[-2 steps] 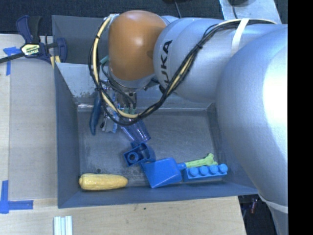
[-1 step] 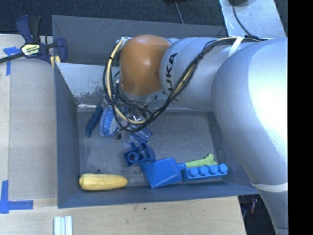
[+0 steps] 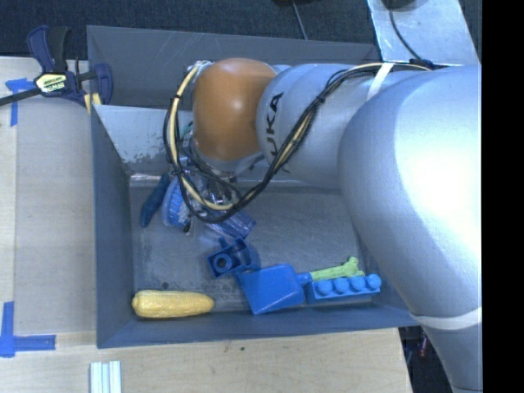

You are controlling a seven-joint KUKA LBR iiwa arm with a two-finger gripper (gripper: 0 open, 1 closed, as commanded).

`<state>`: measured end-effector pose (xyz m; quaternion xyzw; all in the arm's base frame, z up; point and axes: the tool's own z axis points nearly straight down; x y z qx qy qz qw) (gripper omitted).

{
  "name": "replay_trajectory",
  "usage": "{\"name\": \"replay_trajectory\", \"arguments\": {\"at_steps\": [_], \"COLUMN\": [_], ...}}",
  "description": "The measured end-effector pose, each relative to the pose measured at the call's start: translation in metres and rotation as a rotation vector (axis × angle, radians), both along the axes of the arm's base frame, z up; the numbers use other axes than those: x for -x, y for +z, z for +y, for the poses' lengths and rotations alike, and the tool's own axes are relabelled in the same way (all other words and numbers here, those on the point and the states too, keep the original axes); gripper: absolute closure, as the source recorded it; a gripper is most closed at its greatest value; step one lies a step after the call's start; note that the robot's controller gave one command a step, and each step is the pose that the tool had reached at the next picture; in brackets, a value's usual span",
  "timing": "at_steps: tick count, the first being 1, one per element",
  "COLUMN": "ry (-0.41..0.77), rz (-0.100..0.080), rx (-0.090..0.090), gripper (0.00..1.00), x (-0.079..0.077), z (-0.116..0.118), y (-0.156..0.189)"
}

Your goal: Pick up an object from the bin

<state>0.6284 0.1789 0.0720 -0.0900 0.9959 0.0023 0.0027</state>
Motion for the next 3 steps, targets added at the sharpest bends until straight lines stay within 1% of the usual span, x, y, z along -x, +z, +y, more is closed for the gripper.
{"name": "replay_trajectory", "arguments": {"at_steps": [1,2,3], "ry": [0.14,0.013,0.133], "rz": [-0.004,-0.001,-0.016], "rx": [-0.001,-0.002,-0.008], "gripper": [0.0,0.0,1.0], "x": [-0.0021,-0.0005,-0.0054], "z": [-0.0092,-0.0001,-0.0065], "y": [0.0022,0.0012,0.0072]}}
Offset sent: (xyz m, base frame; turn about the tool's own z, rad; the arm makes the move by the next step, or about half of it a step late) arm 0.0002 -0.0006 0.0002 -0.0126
